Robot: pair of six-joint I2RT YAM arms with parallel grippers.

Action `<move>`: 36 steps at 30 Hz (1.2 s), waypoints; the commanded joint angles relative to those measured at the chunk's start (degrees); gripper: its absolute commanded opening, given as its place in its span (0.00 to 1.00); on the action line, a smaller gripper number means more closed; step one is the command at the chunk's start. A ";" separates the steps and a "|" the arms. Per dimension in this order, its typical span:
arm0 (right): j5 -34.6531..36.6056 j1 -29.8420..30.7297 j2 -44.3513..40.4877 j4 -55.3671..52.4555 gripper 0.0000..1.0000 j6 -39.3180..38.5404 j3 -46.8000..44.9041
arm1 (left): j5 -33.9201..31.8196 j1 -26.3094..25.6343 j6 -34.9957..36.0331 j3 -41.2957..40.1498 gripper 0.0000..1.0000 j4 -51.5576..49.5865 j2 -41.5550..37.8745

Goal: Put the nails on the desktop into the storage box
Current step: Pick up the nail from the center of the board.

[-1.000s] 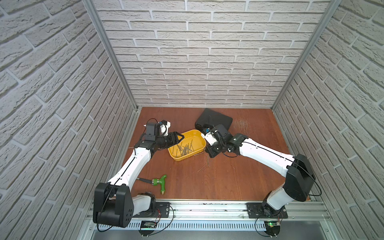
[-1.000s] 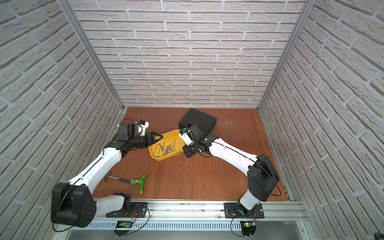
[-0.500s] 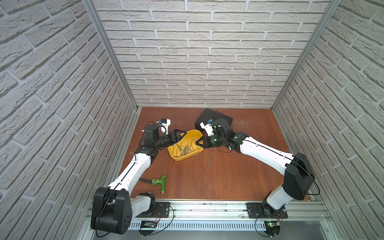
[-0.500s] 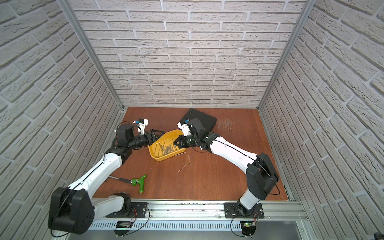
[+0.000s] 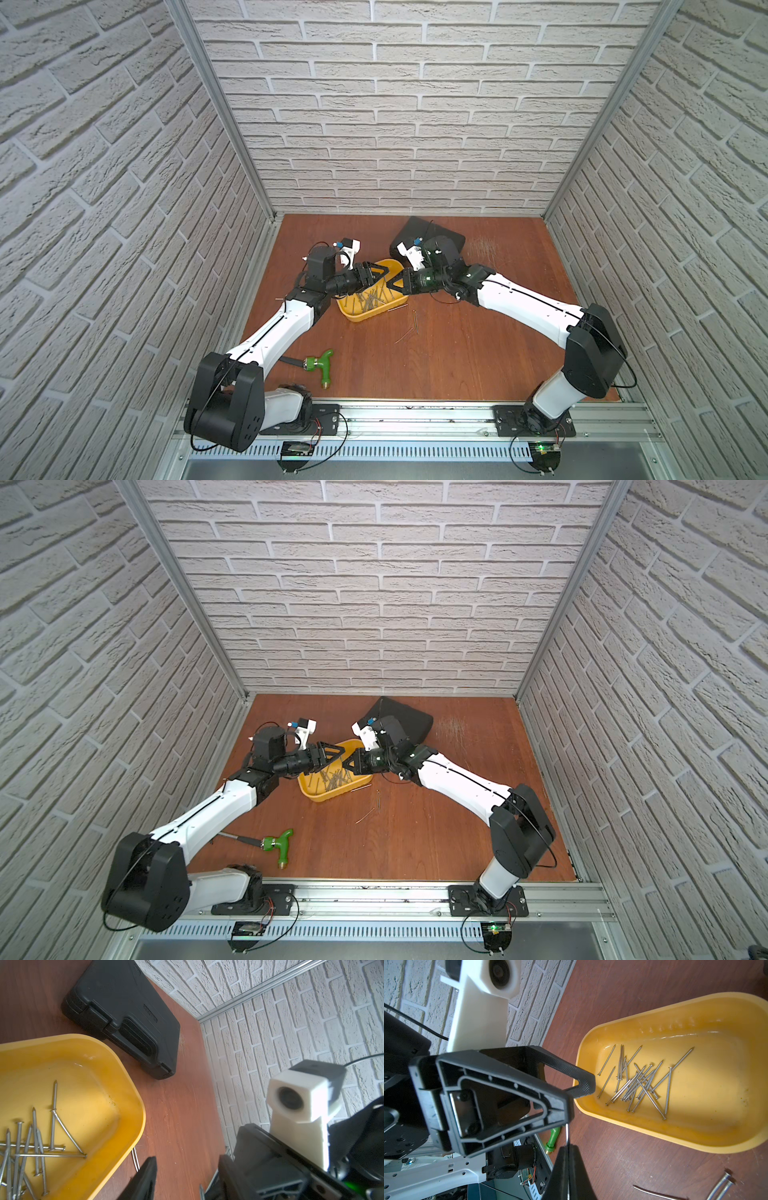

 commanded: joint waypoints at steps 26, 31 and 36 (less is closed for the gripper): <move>0.53 1.12 1.62 2.48 0.02 -0.39 1.70 | 1.96 -1.03 -2.25 2.30 0.00 3.79 2.52; 4.00 1.12 1.50 -1.06 0.23 -1.98 2.86 | 1.86 -0.83 -0.84 2.84 0.00 0.73 2.63; 12.07 1.25 -2.52 -5.72 0.61 -8.10 2.81 | -0.99 0.52 5.06 5.25 0.00 -8.85 2.95</move>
